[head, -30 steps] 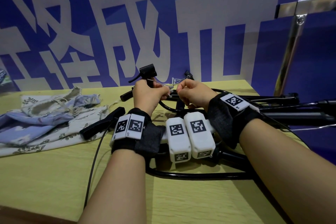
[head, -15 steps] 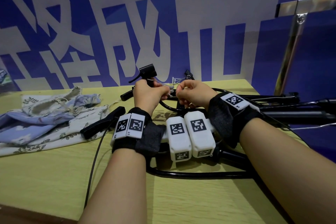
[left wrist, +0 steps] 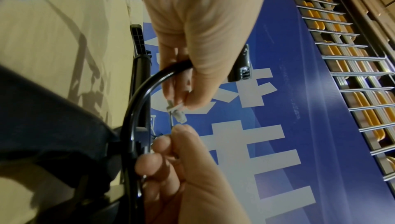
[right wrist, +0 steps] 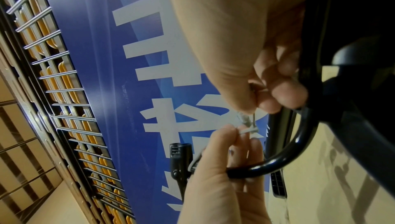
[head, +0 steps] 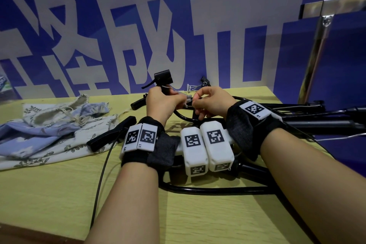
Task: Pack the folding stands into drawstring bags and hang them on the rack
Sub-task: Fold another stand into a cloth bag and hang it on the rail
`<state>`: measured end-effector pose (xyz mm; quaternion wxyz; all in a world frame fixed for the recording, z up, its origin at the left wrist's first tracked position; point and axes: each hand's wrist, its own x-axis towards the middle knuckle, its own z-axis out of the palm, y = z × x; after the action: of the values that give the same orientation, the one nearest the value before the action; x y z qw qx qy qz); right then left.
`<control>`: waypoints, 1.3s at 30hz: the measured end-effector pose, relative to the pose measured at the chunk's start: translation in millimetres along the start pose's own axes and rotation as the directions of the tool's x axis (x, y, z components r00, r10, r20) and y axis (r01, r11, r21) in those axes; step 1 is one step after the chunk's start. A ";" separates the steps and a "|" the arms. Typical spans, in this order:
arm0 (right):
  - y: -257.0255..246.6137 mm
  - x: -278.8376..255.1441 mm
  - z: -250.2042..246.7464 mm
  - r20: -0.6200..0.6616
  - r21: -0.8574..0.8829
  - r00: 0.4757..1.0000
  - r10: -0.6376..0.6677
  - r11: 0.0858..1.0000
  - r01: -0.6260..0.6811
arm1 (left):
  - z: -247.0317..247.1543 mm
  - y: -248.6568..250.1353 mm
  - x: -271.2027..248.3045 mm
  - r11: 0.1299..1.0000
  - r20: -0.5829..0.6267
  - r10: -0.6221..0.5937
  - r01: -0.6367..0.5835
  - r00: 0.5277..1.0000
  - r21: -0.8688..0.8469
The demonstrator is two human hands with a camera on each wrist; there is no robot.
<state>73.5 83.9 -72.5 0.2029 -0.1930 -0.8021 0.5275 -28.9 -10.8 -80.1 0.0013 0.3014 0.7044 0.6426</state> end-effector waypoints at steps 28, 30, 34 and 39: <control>-1.4 -6.4 -1.5 0.156 -0.033 0.984 -0.090 0.995 0.097 | 2.5 4.1 -2.8 1.000 0.015 -0.025 0.024 1.000 0.014; 0.2 -6.2 -1.7 0.158 -0.043 0.981 -0.110 0.992 0.119 | 2.4 3.8 -2.6 0.999 0.006 -0.026 0.026 1.000 0.024; 1.5 -5.1 -2.9 0.177 -0.008 0.978 -0.113 0.993 0.117 | 1.9 3.5 -3.1 0.999 0.022 -0.028 0.027 0.999 0.034; 2.3 -3.5 -1.9 0.152 0.067 0.983 -0.103 0.993 0.094 | 2.4 4.9 -3.5 0.999 0.030 -0.040 0.039 0.999 0.023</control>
<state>77.7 84.4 -74.4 0.1712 -0.1052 -0.8080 0.5538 -23.0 -10.2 -77.4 0.0212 0.2972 0.7174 0.6298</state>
